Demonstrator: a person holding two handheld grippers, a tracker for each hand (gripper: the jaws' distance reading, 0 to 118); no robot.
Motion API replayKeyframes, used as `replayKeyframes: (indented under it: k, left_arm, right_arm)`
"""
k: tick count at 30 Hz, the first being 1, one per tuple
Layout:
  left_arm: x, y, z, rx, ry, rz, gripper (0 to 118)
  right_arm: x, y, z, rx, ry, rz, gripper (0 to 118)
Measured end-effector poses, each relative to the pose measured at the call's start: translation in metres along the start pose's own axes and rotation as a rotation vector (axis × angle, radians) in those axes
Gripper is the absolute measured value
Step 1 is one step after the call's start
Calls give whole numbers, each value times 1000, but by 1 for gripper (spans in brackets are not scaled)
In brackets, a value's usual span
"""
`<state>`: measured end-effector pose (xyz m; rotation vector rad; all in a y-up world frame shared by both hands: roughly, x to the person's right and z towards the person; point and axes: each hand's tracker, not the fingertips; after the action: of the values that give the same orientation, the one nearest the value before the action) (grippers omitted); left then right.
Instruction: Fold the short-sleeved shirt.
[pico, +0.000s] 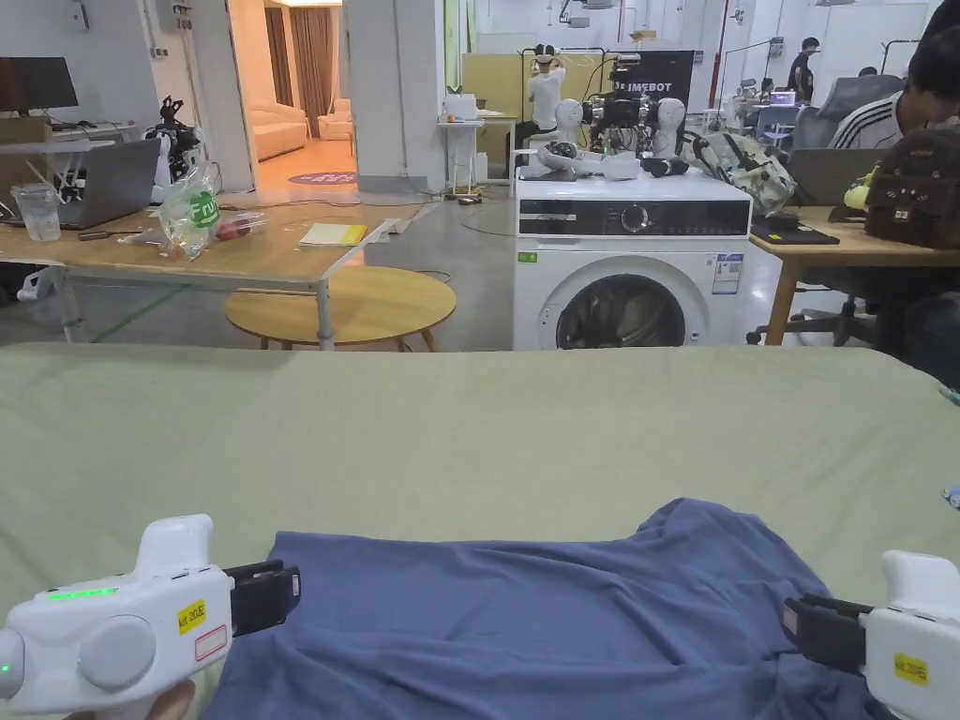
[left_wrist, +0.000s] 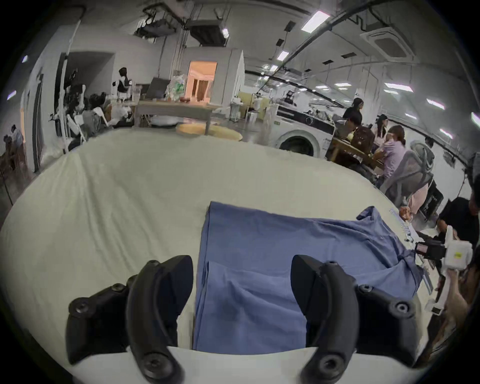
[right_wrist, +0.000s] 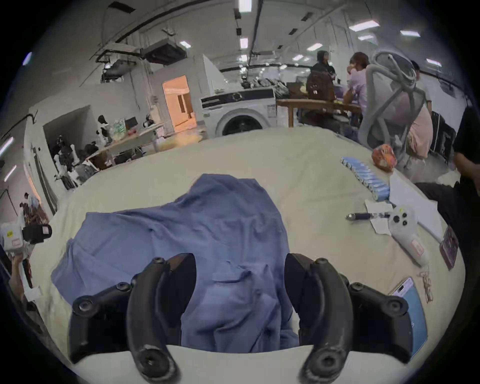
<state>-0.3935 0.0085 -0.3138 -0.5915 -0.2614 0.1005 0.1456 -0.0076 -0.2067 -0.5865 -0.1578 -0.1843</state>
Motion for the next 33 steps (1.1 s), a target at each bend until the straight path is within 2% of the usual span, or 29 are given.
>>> replayKeyframes:
  k: [5, 7, 8, 10, 11, 13, 16, 19, 21, 22, 23, 27, 29, 31, 32, 33]
  left_arm:
    - [32, 4, 24, 44, -44, -50, 79]
    - [44, 3, 34, 57, -81, -68, 73]
    - [50, 2, 39, 58, -119, -74, 54]
    - [62, -2, 43, 39, -116, -94, 0]
    - [67, -4, 46, 50, -98, -106, 0]
    - [69, -8, 51, 27, -128, -108, 0]
    - [59, -14, 64, 28, -112, -106, 0]
    - [25, -17, 69, -56, -114, -6, 0]
    - [0, -27, 68, -140, -127, 37, 65]
    - [-9, -35, 67, -144, -89, 40, 75]
    - [-18, -42, 69, -128, -60, 52, 68]
    - [-48, -64, 54, -190, -43, 215, 69]
    - [-50, -73, 41, -236, 0, 231, 66]
    - [-49, -81, 29, -266, -19, 220, 54]
    - [-43, -85, 22, -289, -18, 204, 39]
    - [-40, -88, 18, -307, -2, 166, 35]
  right_arm:
    - [-23, -1, 26, 51, 7, 48, 63]
    - [-30, -5, 33, 63, 4, 58, 36]
    - [-33, -7, 36, 67, 3, 60, 21]
    - [-37, -11, 40, 60, 13, 61, 9]
    - [-38, -14, 42, 48, 22, 63, 0]
    - [-42, -20, 49, 58, -3, 96, 0]
    - [-39, -25, 59, 42, 15, 99, 0]
    - [-28, -31, 71, 39, 39, 84, 0]
    - [-20, -37, 77, 40, 52, 59, 0]
    - [-15, -40, 79, 35, 71, 32, 0]
    - [-12, -44, 80, 29, 81, 11, 0]
    - [-5, -53, 83, 7, 87, -20, 0]
    - [-3, -57, 86, -3, 76, -16, 0]
    - [1, -59, 90, -8, 75, -19, 0]
    - [4, -60, 92, -11, 72, -25, 0]
    - [6, -61, 94, -14, 66, -30, 0]
